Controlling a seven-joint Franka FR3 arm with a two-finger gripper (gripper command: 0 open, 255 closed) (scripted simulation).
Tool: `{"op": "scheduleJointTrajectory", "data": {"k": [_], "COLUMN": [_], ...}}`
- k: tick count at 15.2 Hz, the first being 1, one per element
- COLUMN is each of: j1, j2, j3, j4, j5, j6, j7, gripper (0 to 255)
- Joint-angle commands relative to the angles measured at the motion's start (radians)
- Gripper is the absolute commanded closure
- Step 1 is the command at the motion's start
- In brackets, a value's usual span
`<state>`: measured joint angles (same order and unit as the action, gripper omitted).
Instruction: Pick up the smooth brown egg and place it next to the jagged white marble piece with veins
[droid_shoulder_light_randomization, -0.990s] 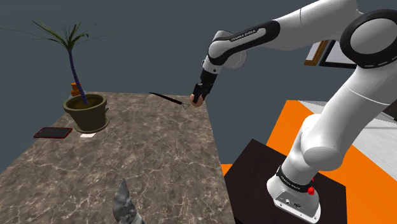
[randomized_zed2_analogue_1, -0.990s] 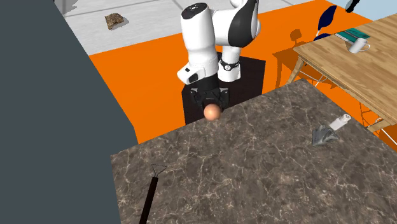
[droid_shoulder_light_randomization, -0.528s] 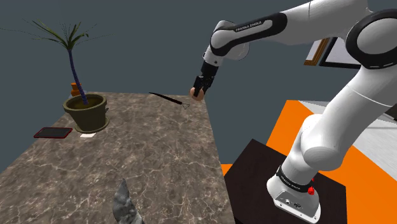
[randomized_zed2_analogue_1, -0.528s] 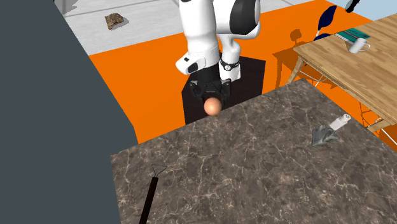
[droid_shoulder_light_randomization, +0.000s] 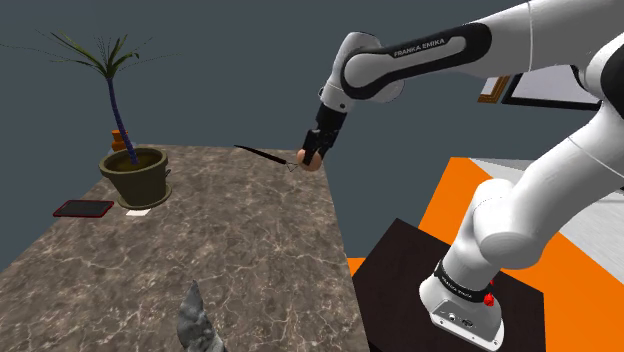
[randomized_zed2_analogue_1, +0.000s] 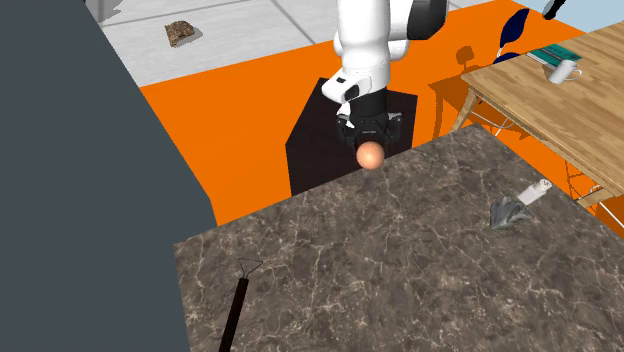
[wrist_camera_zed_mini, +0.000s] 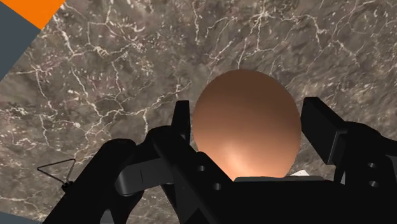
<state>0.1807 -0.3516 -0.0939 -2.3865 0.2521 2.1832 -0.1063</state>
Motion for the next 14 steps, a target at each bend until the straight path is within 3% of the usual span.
{"op": "scheduleJointTrajectory", "data": {"k": [1, 14], "j1": [0.014, 0.145], "j2": [-0.051, -0.258], "j3": [0.034, 0.291], "j4": [-0.052, -0.222], "j5": [0.002, 0.085], "j6": [0.012, 0.044], "j7": [0.047, 0.367], "gripper": [255, 255]}}
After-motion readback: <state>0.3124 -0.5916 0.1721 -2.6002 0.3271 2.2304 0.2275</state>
